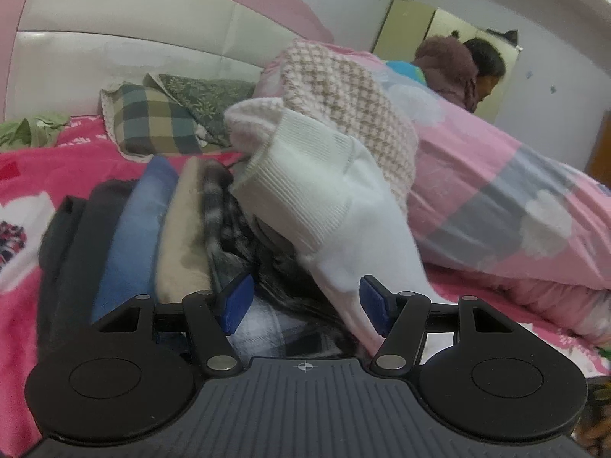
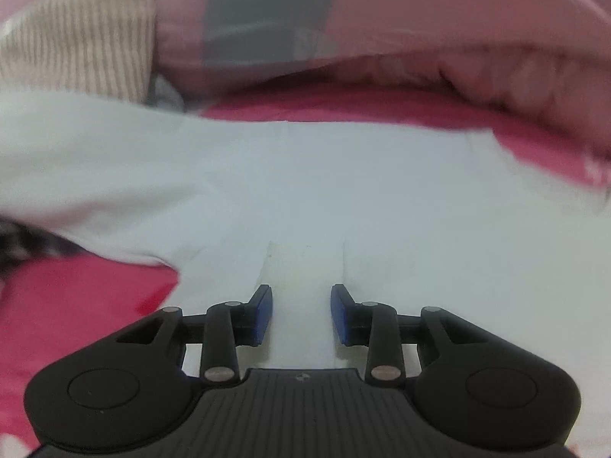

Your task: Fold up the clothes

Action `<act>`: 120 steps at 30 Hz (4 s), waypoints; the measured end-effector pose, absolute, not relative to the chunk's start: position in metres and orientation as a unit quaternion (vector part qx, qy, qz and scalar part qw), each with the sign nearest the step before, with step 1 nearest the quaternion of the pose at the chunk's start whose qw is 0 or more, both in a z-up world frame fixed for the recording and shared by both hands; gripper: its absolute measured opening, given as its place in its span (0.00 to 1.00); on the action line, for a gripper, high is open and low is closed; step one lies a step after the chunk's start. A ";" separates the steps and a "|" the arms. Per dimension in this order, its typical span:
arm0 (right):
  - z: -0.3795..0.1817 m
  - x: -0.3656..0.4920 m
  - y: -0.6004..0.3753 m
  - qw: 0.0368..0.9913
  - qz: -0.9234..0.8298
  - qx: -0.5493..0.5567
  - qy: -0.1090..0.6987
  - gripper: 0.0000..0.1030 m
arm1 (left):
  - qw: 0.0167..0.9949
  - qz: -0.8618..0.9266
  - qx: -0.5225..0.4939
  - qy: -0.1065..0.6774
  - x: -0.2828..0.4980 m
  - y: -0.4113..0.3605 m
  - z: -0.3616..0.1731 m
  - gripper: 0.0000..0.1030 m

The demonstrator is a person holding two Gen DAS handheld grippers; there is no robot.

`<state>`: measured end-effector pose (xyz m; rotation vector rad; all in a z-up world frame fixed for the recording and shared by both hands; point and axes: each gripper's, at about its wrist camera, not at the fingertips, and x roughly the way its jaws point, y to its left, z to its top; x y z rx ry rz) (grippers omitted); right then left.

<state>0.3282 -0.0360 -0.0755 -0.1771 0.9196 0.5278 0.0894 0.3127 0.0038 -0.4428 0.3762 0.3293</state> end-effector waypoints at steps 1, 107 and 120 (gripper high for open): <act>-0.078 0.328 -0.028 0.860 0.246 -0.106 0.434 0.36 | 0.946 0.159 -0.219 0.181 0.089 0.311 0.003 0.60; -0.080 0.344 -0.330 0.868 0.085 0.190 0.450 0.39 | 0.941 -0.055 0.153 0.296 0.228 0.062 -0.096 0.64; -0.024 0.310 -0.351 0.934 0.041 0.133 0.328 0.07 | 0.949 -0.020 0.165 0.268 0.239 0.057 -0.114 0.64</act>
